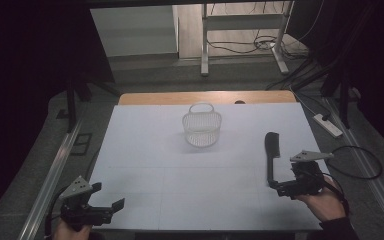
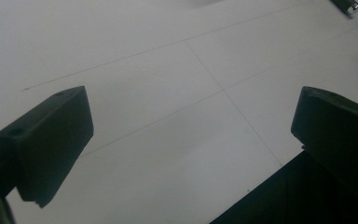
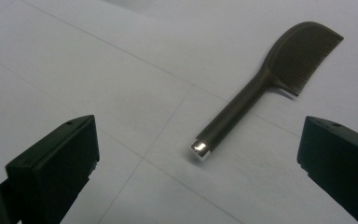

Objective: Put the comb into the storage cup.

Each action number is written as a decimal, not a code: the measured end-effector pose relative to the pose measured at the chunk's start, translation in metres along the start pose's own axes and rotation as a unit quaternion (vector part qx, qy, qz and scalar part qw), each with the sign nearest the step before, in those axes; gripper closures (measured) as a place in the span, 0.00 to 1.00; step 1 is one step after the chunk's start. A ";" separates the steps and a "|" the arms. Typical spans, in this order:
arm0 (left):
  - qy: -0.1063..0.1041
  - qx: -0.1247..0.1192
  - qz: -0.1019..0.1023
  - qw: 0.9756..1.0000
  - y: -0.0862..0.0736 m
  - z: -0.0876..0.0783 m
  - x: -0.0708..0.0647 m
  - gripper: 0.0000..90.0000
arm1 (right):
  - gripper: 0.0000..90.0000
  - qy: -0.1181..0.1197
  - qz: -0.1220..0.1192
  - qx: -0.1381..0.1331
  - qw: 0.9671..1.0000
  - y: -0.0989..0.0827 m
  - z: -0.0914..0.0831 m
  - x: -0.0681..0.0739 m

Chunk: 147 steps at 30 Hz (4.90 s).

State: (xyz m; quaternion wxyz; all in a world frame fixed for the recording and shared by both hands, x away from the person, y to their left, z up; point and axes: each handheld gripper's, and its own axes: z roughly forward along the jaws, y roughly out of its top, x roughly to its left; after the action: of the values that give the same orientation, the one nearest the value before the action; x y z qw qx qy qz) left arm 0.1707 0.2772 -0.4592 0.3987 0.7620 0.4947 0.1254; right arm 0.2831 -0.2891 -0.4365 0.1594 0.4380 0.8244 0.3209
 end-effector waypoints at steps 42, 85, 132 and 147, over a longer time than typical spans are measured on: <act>-0.005 -0.003 -0.004 1.000 0.000 -0.001 0.001 0.00 | 0.00 0.003 0.000 0.041 0.999 0.045 0.044 -0.005; -0.013 -0.004 -0.006 1.000 0.000 0.000 0.002 0.00 | 0.84 0.036 -0.020 0.113 0.993 0.068 0.077 -0.015; -0.017 -0.006 -0.005 1.000 0.000 0.000 0.003 0.00 | 0.99 0.031 -0.017 0.176 0.984 0.024 0.099 -0.026; -0.017 -0.006 -0.005 1.000 0.000 0.000 0.003 0.00 | 0.99 0.035 0.002 0.179 0.983 0.016 0.090 -0.042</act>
State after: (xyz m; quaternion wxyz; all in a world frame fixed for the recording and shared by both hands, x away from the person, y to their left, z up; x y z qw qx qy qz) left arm 0.1721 0.2795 -0.4597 0.4127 0.7589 0.4909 0.1133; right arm 0.3653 -0.2821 -0.4936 0.0486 0.4492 0.8729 0.1839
